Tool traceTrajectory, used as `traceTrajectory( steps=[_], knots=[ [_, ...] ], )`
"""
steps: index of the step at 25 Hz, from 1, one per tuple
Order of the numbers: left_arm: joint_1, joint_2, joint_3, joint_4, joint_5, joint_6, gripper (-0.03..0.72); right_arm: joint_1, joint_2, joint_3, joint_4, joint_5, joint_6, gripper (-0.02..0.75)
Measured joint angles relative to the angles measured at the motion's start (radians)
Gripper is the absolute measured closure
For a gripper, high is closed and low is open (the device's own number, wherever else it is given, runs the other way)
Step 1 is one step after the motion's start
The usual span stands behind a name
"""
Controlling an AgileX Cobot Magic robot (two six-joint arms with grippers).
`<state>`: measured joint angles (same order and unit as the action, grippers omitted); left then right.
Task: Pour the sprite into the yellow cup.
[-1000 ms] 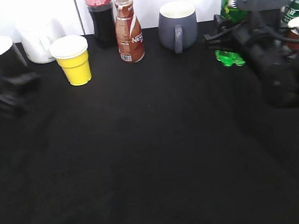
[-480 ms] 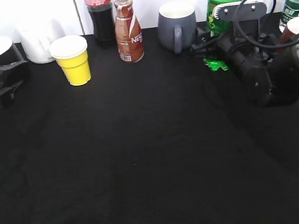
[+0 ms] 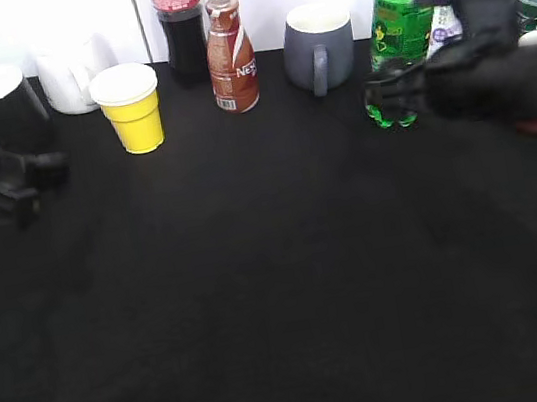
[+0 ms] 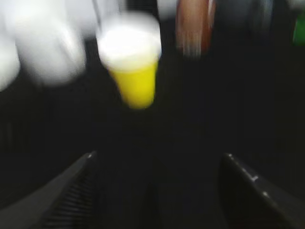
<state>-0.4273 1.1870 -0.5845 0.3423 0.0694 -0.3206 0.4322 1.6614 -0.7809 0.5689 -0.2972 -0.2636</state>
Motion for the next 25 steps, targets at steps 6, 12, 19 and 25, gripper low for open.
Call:
traceTrajectory(
  steps=[6, 12, 19, 25],
  knots=[
    [-0.179, -0.147, -0.208, -0.320, 0.888, 0.093, 0.104, 0.000, -0.390, -0.002, -0.322, 0.867, 0.304, 0.143],
    [-0.180, -0.602, -0.236, -0.416, 1.147, 0.181, 0.104, 0.000, -1.019, -0.019, -0.676, 1.389, 0.420, 0.143],
    [-0.180, -0.863, 0.005, -0.416, 1.132, 0.263, 0.104, 0.000, -1.471, 0.229, -0.738, 1.498, 0.434, 0.143],
    [-0.180, -0.864, 0.065, -0.412, 1.000, 0.266, 0.104, 0.000, -1.486, 0.274, -0.666, 1.357, 0.425, 0.143]
  ],
)
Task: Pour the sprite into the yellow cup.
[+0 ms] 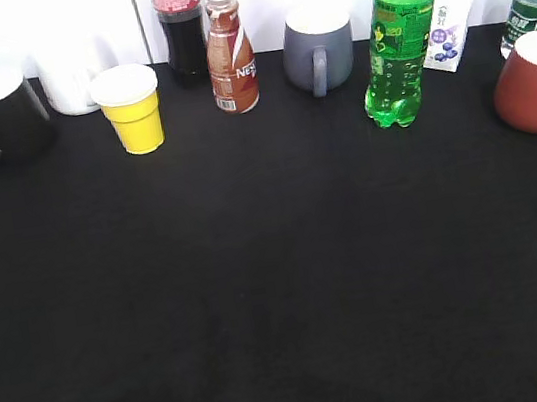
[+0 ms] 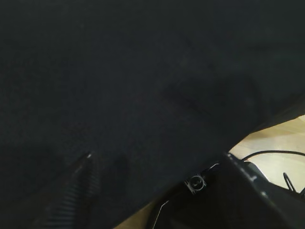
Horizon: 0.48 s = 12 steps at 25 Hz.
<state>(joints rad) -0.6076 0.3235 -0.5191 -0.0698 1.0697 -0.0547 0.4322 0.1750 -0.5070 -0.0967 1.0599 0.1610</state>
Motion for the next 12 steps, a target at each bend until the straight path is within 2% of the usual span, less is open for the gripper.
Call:
traceTrajectory(
  steps=[11, 12],
  knots=[
    [0.000, 0.000, 0.002, 0.000, -0.005, 0.000, 0.105, 0.000, -0.001, 0.000, 0.004, -0.012, -0.001, 0.144],
    [0.019, 0.000, 0.002, -0.002, -0.005, 0.000, 0.106, -0.007, -0.003, 0.000, 0.006, -0.012, -0.001, 0.144]
  ],
)
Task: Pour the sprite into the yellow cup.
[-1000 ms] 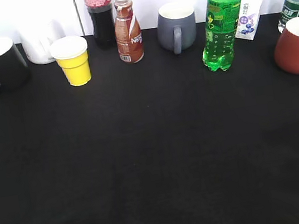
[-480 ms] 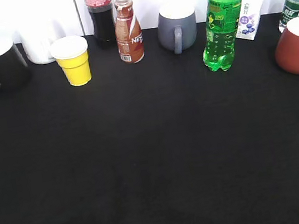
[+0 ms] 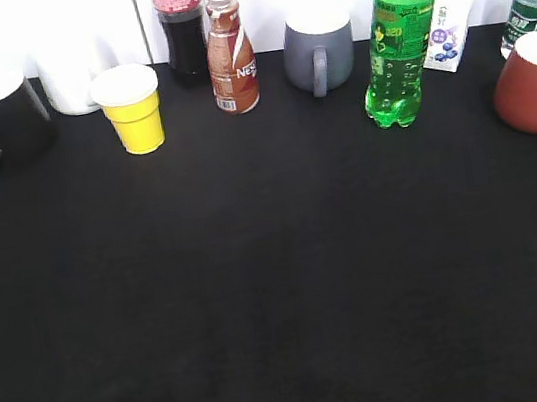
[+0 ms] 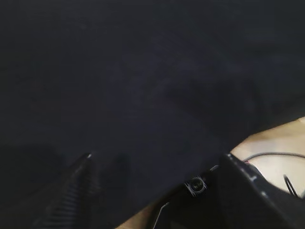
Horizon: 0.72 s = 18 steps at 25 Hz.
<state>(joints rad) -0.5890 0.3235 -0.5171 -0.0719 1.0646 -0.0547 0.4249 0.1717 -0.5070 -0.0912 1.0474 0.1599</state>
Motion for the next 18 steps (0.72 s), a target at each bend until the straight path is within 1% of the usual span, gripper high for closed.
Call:
traceTrajectory(
  steps=[1, 2, 4, 6, 7, 8, 9, 11, 14, 17, 18],
  knots=[
    [0.058, -0.006, 0.001, 0.000, -0.001, 0.000, 0.106, -0.032, -0.007, 0.000, 0.000, -0.001, 0.000, 0.144],
    [0.129, -0.030, 0.001, 0.000, -0.005, 0.000, 0.106, -0.087, -0.010, 0.000, 0.000, -0.001, 0.000, 0.144],
    [0.317, -0.126, 0.001, 0.000, -0.006, 0.000, 0.108, -0.215, -0.010, 0.000, 0.000, -0.003, 0.000, 0.144],
    [0.494, -0.239, 0.001, 0.000, -0.006, 0.000, 0.109, -0.319, -0.012, 0.000, 0.000, -0.003, 0.000, 0.144],
    [0.560, -0.281, 0.001, 0.000, -0.006, 0.000, 0.109, -0.358, -0.031, 0.000, 0.000, -0.003, -0.001, 0.145],
    [0.610, -0.313, 0.001, 0.000, -0.005, 0.000, 0.111, -0.384, -0.065, 0.000, 0.000, -0.003, -0.001, 0.145],
    [0.644, -0.328, 0.001, 0.000, -0.006, 0.000, 0.123, -0.407, -0.108, 0.000, 0.000, -0.004, -0.001, 0.145],
    [0.659, -0.330, 0.002, -0.001, -0.005, 0.001, 0.150, -0.438, -0.176, 0.000, 0.001, -0.004, -0.001, 0.145],
    [0.659, -0.331, 0.002, -0.001, -0.006, 0.001, 0.176, -0.442, -0.177, 0.001, 0.002, -0.005, -0.001, 0.145],
    [0.614, -0.331, 0.002, -0.001, -0.006, 0.001, 0.179, -0.442, -0.177, 0.001, 0.002, -0.005, -0.001, 0.145],
    [0.611, -0.331, 0.002, -0.001, -0.006, 0.001, 0.179, -0.442, -0.177, 0.001, 0.002, -0.005, -0.001, 0.145]
  ],
)
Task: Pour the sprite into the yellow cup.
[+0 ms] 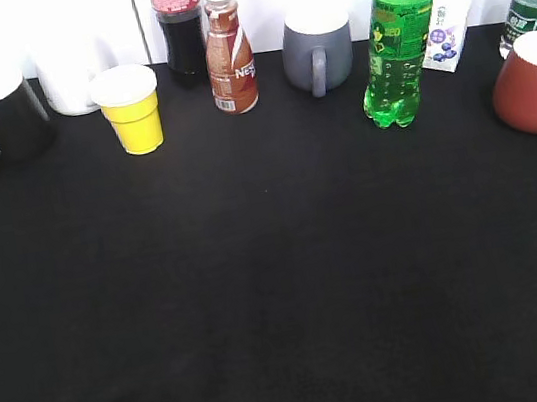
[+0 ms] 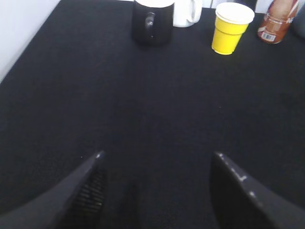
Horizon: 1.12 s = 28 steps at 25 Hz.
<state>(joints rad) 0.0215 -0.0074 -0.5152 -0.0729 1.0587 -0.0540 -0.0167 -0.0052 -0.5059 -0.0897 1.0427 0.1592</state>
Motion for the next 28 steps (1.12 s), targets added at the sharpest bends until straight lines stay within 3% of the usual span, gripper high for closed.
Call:
traceTrajectory(
  steps=[7, 10, 15, 28],
  knots=[
    [-0.001, 0.000, 0.000, 0.000, 0.000, 0.000, 0.217, 0.000, 0.000, 0.000, 0.006, 0.000, -0.002, 0.146],
    [-0.001, 0.000, 0.000, 0.000, 0.000, 0.000, 0.218, 0.000, 0.000, 0.001, 0.103, 0.000, -0.129, 0.146],
    [-0.001, 0.000, 0.000, 0.000, 0.000, 0.000, 0.251, 0.000, 0.000, 0.001, 0.108, 0.000, -0.132, 0.147],
    [-0.001, 0.000, 0.000, 0.000, 0.000, 0.000, 0.251, -0.001, 0.000, 0.001, 0.109, 0.000, -0.134, 0.148]
  ],
)
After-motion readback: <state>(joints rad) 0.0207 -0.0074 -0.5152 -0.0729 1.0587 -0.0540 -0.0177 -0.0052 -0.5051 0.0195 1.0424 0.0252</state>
